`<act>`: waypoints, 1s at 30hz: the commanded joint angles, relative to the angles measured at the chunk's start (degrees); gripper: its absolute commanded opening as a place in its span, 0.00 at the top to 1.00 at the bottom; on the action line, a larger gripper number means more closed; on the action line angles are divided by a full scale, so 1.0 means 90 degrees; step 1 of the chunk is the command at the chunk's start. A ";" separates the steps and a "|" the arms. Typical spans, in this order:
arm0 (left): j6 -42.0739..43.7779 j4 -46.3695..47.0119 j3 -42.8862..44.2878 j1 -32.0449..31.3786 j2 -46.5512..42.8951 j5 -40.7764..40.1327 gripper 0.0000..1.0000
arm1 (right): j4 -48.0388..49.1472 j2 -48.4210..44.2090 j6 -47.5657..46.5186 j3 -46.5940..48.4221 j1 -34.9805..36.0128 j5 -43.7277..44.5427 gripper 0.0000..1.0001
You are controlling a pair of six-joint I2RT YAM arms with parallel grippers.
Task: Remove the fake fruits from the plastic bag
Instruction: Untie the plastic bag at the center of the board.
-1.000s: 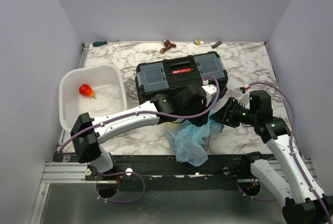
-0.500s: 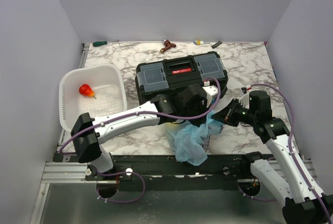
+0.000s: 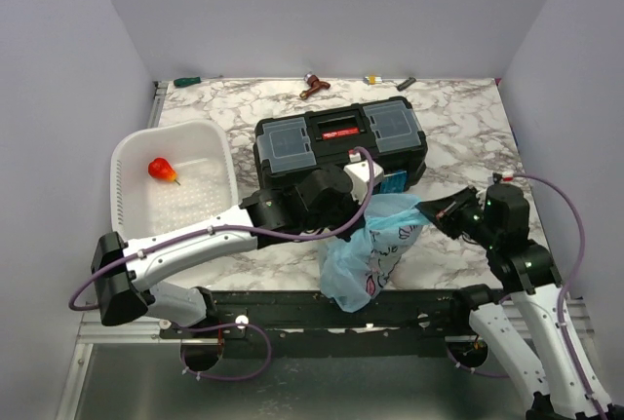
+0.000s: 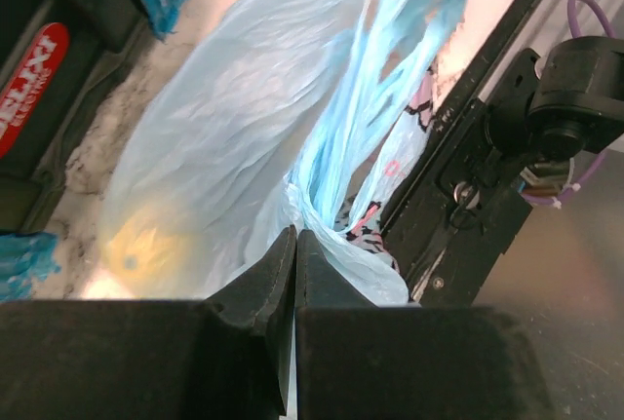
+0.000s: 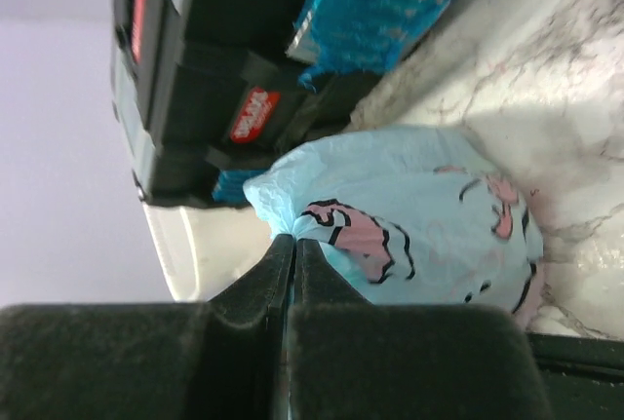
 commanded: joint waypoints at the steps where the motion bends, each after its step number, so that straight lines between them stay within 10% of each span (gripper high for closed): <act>1: 0.0004 0.0319 -0.0405 -0.0027 -0.0669 -0.0787 1.00 | -0.0446 -0.0543 0.0562 0.0476 0.0028 0.1792 0.99; 13: 0.0194 0.0734 -0.1485 0.0071 -0.2210 -0.2725 1.00 | -0.1034 -0.0368 0.0076 0.0931 0.0026 0.3112 0.99; 30: -0.0044 0.1154 -0.2038 0.0631 -0.3591 -0.2257 1.00 | 0.0800 -0.0085 -0.0767 0.0508 0.0027 0.0456 0.99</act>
